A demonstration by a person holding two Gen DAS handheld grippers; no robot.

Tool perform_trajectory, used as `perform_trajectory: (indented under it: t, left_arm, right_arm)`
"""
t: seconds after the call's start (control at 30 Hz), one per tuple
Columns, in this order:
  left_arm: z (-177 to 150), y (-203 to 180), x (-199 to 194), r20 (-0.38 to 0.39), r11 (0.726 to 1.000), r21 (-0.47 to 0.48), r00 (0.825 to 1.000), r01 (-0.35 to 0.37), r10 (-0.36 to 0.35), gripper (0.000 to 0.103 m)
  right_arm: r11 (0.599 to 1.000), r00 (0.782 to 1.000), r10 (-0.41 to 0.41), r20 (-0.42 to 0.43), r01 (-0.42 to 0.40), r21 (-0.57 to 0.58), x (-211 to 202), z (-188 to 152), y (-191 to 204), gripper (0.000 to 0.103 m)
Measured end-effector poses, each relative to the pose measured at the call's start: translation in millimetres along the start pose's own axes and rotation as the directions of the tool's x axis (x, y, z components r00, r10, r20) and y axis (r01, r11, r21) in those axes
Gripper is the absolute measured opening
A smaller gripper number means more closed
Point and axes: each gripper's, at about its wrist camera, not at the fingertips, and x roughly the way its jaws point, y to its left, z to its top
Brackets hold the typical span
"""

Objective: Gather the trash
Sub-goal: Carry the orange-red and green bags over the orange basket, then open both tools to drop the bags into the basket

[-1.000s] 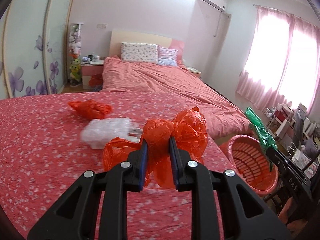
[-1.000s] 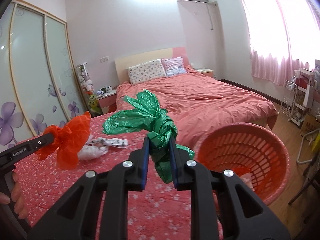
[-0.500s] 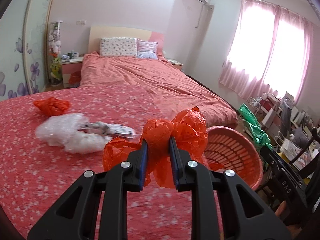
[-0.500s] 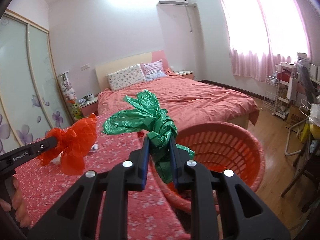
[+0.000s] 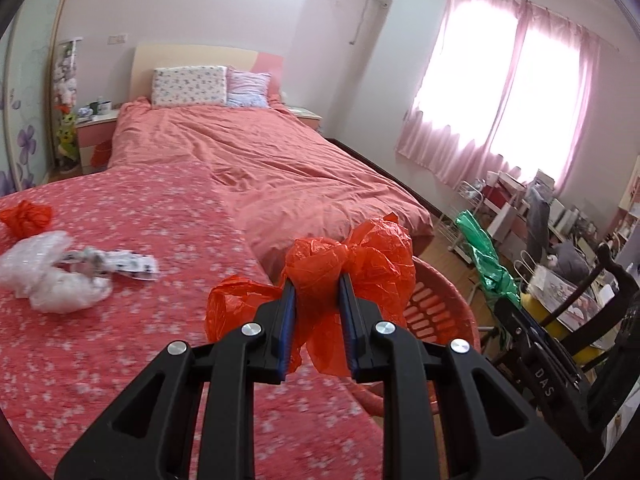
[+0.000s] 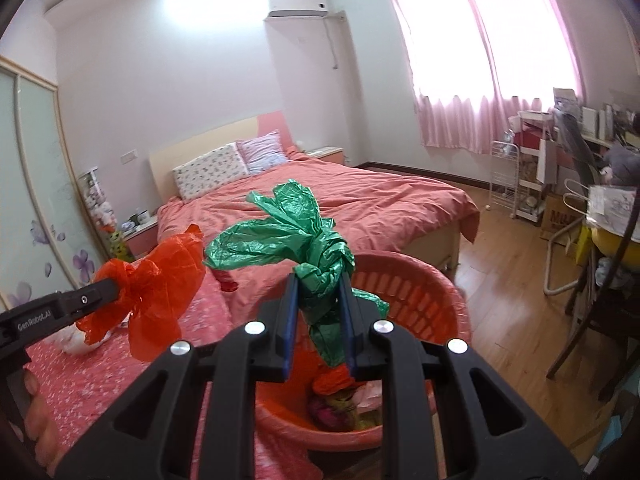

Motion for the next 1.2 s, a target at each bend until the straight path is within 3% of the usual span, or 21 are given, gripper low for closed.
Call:
perform_trajectory:
  t: [0.37,0.73,0.83,0.9,0.97,1.2]
  left_arm:
    - [-6.4,-31.9,37.3,-0.064,0.998,0.030,0.997,0.051,-0.049,0.021]
    - [-10.1,-42.0,58.7,-0.104,0.997,0.035,0.992,0.070,-0.067,0.021]
    - [-12.1,-43.2,62.5,-0.111,0.997,0.033,0.992,0.065,-0.061,0.022]
    - [-13.8,-41.6,64.7,-0.118,0.998,0.031,0.992,0.057,-0.053,0.029]
    - [-15.2,-39.2,66.7,-0.122,0.999,0.027,0.992,0.042,-0.039,0.042]
    - [-23.0,-16.0,61.8,-0.134,0.999,0.020,0.990,-0.039,0.041,0.052]
  right_arm:
    - [0.998,0.999,-0.034,-0.006,0.034,0.047,21.7,0.1,-30.9,0.020]
    - [0.997,1.000,-0.022,-0.015,0.023,0.069,38.6,-0.6,-37.0,0.020]
    - [0.997,1.000,-0.012,-0.014,0.013,0.070,42.4,0.7,-35.2,0.023]
    - [0.998,1.000,-0.007,-0.015,0.008,0.069,45.1,0.9,-36.2,0.025]
    - [0.998,1.000,-0.006,-0.020,0.007,0.064,48.3,-0.1,-34.8,0.035]
    - [0.999,0.999,-0.023,-0.029,0.024,0.032,49.1,-10.4,-27.4,0.058]
